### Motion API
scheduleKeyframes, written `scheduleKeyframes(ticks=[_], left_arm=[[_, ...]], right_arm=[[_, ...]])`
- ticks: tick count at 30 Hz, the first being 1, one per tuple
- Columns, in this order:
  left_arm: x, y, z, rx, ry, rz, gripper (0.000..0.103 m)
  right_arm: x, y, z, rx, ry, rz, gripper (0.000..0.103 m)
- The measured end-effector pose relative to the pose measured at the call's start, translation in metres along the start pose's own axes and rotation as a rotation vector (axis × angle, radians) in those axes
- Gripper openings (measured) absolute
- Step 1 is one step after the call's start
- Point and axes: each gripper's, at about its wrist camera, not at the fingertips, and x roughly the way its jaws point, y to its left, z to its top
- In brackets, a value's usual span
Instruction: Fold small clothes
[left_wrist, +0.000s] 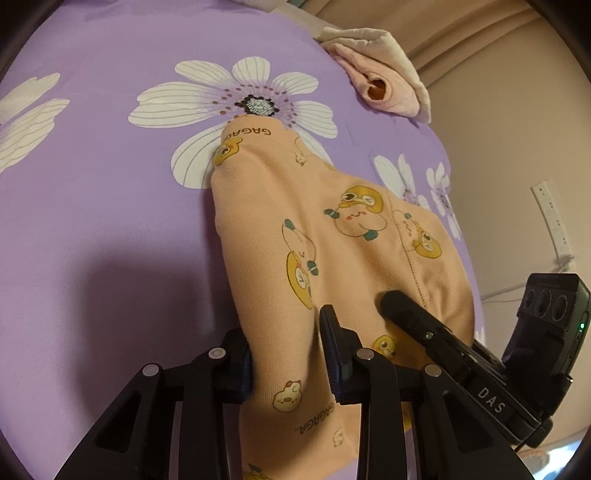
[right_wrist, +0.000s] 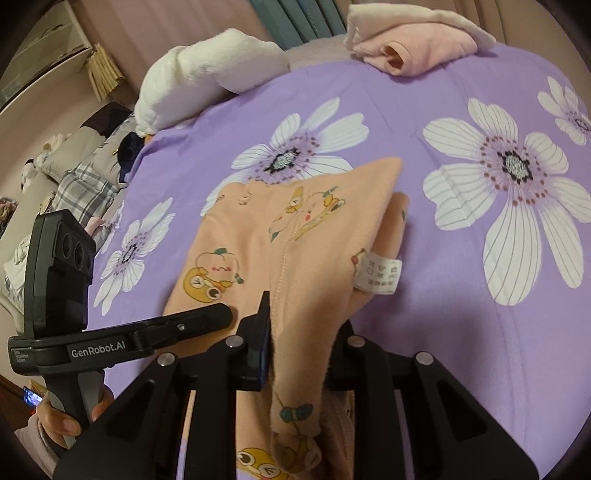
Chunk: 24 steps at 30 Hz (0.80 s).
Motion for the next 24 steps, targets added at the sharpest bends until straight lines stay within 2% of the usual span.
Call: scheduleKeyframes(ticks=[11,24], left_arm=[[-0.02,-0.002,-0.015,0.005,-0.022,-0.021,0.029],[-0.056,0.001,-0.031,0.007,-0.085,0.004,0.029]], right_arm=[[-0.02,0.023,-0.012,-0.035,-0.022,0.033,0.021],[-0.035,0.055,-0.022,-0.071,-0.039,0.066,0.021]])
